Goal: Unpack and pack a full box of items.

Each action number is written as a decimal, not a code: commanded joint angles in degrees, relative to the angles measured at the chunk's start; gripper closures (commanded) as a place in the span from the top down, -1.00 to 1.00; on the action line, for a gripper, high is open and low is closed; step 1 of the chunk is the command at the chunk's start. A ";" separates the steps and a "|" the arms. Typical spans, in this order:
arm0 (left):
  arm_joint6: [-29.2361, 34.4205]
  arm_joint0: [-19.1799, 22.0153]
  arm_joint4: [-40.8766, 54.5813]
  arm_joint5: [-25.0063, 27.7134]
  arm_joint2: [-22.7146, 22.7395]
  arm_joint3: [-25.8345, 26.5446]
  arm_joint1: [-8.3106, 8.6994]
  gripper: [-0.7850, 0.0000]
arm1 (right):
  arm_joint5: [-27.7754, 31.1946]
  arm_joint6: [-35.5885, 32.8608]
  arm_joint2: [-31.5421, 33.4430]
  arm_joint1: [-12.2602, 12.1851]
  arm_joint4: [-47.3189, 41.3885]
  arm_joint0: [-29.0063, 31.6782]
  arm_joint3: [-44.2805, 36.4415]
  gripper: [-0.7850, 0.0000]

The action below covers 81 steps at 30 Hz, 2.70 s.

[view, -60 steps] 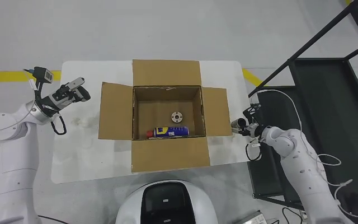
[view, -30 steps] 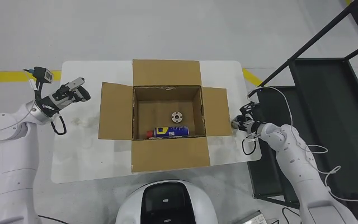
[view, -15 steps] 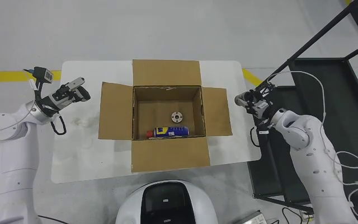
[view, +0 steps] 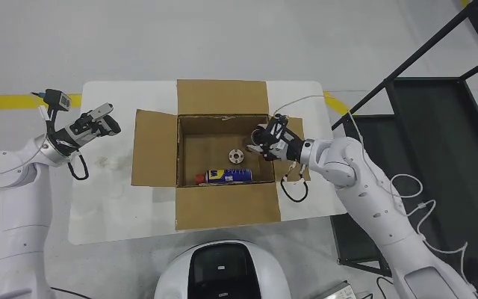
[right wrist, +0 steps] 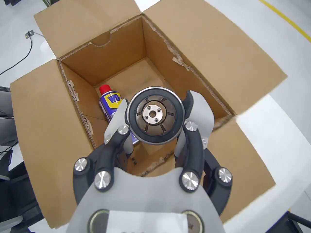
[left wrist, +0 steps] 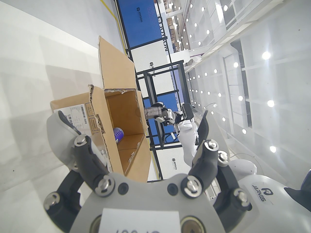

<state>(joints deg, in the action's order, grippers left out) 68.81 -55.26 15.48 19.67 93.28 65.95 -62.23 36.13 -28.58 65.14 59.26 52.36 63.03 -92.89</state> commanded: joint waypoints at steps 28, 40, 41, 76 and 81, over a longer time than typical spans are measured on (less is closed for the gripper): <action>0.00 0.00 0.00 0.00 0.00 0.00 0.00 1.00 | -3.94 1.93 -14.65 4.68 3.85 -13.39 11.93 -1.00; 0.00 0.00 0.00 0.00 0.00 0.00 0.00 1.00 | -3.71 8.53 -32.63 14.78 5.83 -27.94 35.77 -1.00; 0.00 0.00 0.00 0.00 0.00 0.00 0.00 1.00 | -3.73 9.41 -33.36 15.51 5.88 -28.58 37.53 -1.00; -0.88 3.23 -2.45 0.87 -3.61 -9.70 0.46 1.00 | 16.29 20.22 -27.60 15.76 7.68 -30.36 44.41 1.00; 1.24 7.02 -0.93 3.39 -7.29 -16.83 -0.22 1.00 | 21.21 12.91 -18.42 10.76 -0.68 -23.80 33.71 1.00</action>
<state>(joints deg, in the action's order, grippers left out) 69.55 -48.95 14.19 22.55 86.86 50.52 -62.28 56.14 -13.80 44.74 70.95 53.96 37.77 -56.69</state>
